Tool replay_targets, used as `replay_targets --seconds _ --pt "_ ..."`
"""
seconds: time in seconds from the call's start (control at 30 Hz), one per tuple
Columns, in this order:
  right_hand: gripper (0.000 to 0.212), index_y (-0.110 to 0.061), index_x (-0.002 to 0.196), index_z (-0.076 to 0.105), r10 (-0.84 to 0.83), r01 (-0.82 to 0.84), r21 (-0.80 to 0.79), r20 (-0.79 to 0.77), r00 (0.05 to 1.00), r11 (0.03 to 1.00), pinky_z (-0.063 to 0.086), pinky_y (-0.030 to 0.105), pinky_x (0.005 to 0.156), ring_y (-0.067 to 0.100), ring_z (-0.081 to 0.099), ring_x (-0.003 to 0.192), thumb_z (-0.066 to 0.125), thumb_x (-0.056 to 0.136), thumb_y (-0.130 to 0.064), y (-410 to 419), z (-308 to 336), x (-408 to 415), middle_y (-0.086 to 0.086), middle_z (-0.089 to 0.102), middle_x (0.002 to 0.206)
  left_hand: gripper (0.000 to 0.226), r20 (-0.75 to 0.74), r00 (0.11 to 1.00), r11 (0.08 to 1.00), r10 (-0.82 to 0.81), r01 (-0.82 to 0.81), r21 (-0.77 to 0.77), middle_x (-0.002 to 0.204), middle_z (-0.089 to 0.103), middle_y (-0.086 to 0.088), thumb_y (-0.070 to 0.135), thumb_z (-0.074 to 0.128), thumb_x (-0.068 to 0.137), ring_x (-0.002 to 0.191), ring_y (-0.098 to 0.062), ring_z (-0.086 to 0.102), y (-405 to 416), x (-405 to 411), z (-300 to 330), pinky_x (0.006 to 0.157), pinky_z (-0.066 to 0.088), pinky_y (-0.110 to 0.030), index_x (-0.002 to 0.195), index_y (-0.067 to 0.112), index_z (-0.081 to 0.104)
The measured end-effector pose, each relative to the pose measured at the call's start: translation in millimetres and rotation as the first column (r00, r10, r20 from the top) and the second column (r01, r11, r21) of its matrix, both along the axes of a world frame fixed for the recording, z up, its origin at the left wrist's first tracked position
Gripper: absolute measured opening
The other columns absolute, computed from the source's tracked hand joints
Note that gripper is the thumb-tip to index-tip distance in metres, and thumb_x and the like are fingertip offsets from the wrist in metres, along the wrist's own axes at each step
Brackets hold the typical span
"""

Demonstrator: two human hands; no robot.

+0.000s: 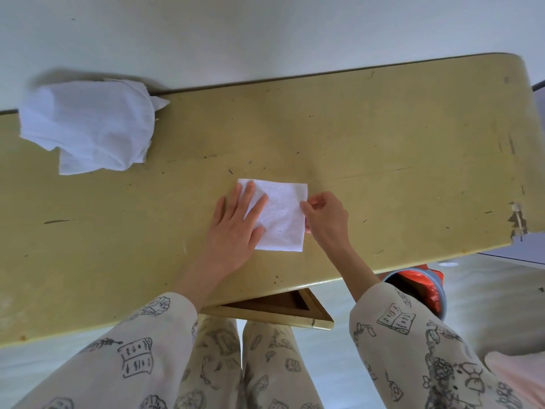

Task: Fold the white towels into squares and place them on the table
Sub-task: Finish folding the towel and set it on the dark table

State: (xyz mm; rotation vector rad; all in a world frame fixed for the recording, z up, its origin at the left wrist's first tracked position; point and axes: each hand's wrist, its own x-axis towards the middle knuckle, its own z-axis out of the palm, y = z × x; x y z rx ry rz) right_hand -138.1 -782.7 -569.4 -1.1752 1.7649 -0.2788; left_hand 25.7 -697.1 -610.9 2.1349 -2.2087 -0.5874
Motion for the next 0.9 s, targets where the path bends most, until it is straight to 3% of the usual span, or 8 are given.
replay_targets --seconds 0.07,0.13,0.23,0.33,0.53,0.7,0.8,0.9 --pt "0.004 -0.013 0.087 0.051 0.029 -0.039 -0.128 -0.079 0.996 0.991 0.041 0.019 0.06 0.015 0.053 0.074 0.054 0.089 -0.016 5 3 3 -0.005 0.054 0.077 0.055 0.001 1.0 1.0 -0.001 0.001 0.005 0.156 0.011 -0.007 0.036 0.025 0.09 0.144 -0.023 0.003 0 1 -1 0.112 0.015 -0.047 0.143 0.022 0.023" --pt "0.012 -0.014 0.085 0.052 0.082 -0.105 -0.209 -0.117 0.99 0.972 0.035 0.022 0.061 0.013 0.048 0.069 0.053 0.091 -0.024 12 4 7 -0.004 0.052 0.076 0.055 0.003 1.0 1.0 0.005 -0.005 0.002 0.156 0.011 -0.006 0.037 0.024 0.091 0.144 -0.024 0.004 0 1 -2 0.112 0.015 -0.046 0.143 0.022 0.022" --pt "0.029 -0.015 0.093 0.059 0.144 -0.164 -0.111 -0.175 0.974 0.98 0.038 0.025 0.07 0.01 0.05 0.075 0.055 0.089 -0.043 15 5 18 -0.009 0.054 0.082 0.055 0.001 1.0 1.0 0.007 -0.007 -0.011 0.156 0.013 -0.007 0.038 0.025 0.091 0.144 -0.024 0.006 1 0 -2 0.111 0.017 -0.047 0.144 0.022 0.022" --pt "0.024 -0.016 0.097 0.064 0.144 -0.153 -0.038 -0.187 0.972 0.987 0.043 0.026 0.075 0.009 0.054 0.081 0.056 0.089 -0.037 9 1 26 -0.009 0.06 0.088 0.055 -0.005 1.0 1.0 0.009 -0.009 -0.01 0.156 0.012 -0.007 0.038 0.024 0.091 0.144 -0.024 0.006 1 0 -1 0.112 0.016 -0.046 0.144 0.022 0.023" --pt "0.012 -0.01 0.083 0.068 -0.128 0.13 -0.084 0.027 0.991 0.988 0.037 0.018 0.056 0.004 0.045 0.056 0.061 0.087 -0.018 -6 4 8 -0.009 0.055 0.062 0.055 -0.011 1.0 1.0 0.013 -0.013 0.007 0.156 0.012 -0.006 0.038 0.023 0.091 0.144 -0.023 0.005 1 0 2 0.113 0.014 -0.046 0.144 0.022 0.023" --pt "0.019 -0.007 0.09 0.068 -0.56 0.567 -0.158 0.089 0.824 0.808 0.042 0.026 0.064 0.009 0.049 0.062 0.054 0.091 -0.02 -28 7 -28 -0.006 0.055 0.064 0.053 -0.008 1.0 1.0 0.012 -0.012 0.01 0.156 0.013 -0.005 0.037 0.03 0.092 0.144 -0.023 0.008 0 0 8 0.113 0.016 -0.045 0.143 0.023 0.026" --pt "0.032 -0.009 0.097 0.064 -0.537 0.541 -0.184 0.076 0.84 0.821 0.044 0.032 0.071 0.018 0.055 0.073 0.041 0.097 -0.031 -30 4 -28 0.0 0.061 0.076 0.054 -0.004 0.999 0.999 0.038 -0.038 0.008 0.155 0.017 -0.005 0.032 0.049 0.09 0.144 -0.024 0.013 -1 1 11 0.112 0.021 -0.044 0.141 0.023 0.033" --pt "0.045 -0.006 0.131 0.048 -0.42 0.416 -0.183 0.022 0.907 0.891 0.045 0.032 0.083 0.02 0.057 0.089 0.038 0.098 -0.035 -22 3 -17 0.0 0.06 0.089 0.057 0.009 0.999 0.999 0.036 -0.036 0.01 0.153 0.023 -0.008 0.034 0.057 0.087 0.142 -0.028 0.02 -1 3 13 0.108 0.027 -0.045 0.139 0.021 0.038"
